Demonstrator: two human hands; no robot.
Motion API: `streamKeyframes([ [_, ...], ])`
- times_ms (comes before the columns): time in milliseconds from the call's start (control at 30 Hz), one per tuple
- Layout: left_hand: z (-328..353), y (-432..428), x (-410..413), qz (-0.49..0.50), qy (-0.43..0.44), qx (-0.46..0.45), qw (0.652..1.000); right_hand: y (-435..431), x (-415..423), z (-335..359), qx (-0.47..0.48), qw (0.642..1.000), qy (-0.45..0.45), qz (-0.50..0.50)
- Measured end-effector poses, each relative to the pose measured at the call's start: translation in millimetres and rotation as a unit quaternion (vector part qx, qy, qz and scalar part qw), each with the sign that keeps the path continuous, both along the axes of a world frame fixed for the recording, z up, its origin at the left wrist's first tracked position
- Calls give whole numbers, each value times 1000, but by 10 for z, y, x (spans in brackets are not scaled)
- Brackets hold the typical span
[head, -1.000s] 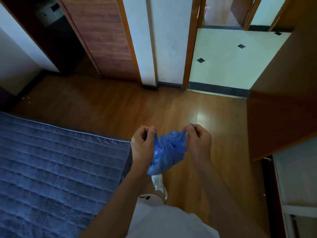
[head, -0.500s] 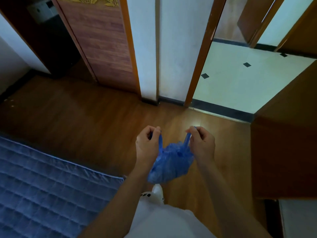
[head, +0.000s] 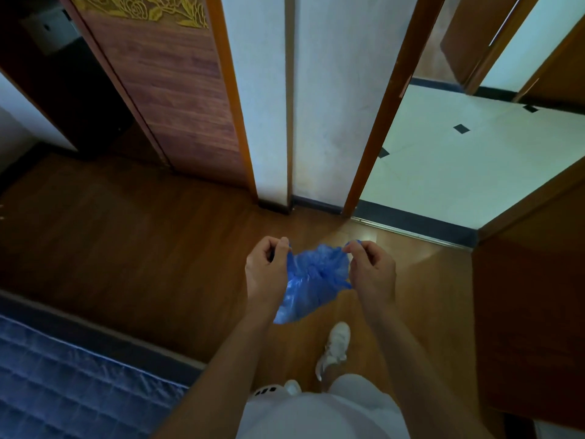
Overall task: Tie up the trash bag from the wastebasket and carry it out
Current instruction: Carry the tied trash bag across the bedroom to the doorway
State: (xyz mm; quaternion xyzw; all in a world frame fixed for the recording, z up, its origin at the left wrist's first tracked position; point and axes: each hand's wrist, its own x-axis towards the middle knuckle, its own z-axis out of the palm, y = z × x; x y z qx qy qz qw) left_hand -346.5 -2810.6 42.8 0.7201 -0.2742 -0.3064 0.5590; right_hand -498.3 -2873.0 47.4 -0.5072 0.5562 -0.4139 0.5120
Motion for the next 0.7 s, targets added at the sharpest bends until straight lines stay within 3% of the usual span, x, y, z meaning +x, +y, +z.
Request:
streamKeyframes([
  [700,-120,-3057,468,59,-33,103,992,-3281,659,-161,24,998,-31,47],
])
